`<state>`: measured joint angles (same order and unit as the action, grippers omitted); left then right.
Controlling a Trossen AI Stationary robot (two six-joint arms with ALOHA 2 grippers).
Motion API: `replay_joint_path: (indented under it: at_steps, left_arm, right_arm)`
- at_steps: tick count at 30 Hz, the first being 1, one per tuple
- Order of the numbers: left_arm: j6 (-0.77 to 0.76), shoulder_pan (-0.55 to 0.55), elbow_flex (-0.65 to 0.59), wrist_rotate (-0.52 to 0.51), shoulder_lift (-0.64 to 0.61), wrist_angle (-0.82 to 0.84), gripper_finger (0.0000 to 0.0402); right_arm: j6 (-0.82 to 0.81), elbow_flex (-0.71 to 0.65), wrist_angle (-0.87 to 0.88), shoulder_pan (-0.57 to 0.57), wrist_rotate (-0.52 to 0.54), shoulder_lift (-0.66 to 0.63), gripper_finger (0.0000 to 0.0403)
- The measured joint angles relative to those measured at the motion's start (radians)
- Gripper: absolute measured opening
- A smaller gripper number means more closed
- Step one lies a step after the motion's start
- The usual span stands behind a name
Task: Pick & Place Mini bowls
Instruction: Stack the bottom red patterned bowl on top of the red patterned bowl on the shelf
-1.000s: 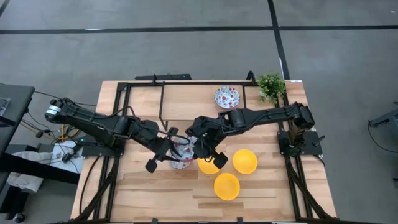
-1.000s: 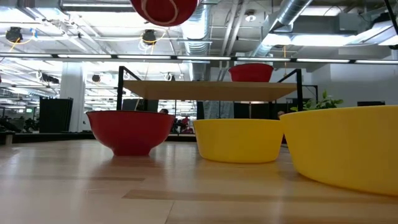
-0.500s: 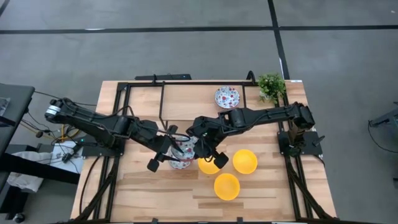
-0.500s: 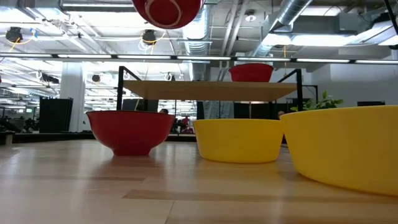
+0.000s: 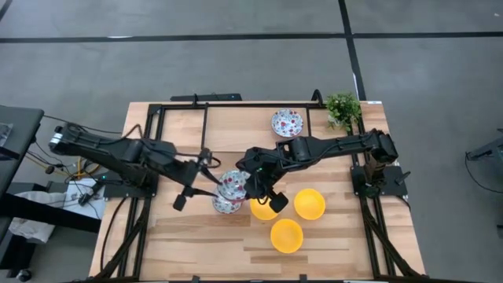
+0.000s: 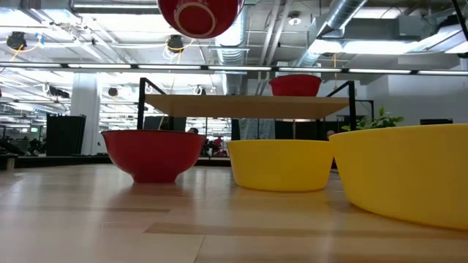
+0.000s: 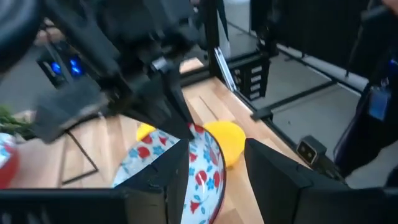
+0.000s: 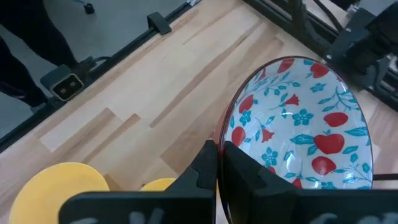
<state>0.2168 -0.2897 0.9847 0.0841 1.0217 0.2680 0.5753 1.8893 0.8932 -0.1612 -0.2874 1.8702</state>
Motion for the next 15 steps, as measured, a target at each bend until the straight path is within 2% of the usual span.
replay_joint_path:
  at_steps: [9, 15]
  left_arm:
    - [-0.1, 0.0, 0.001, -0.04, -0.094, 0.0, 0.0154]
    - [-0.103, 0.0, 0.001, -0.04, -0.106, 0.001, 0.0154]
  right_arm:
    - [0.0, 0.068, 0.061, 0.007, 0.099, -0.002, 0.0001]
    - [0.0, 0.187, 0.181, 0.031, 0.185, -0.002, 0.0001]
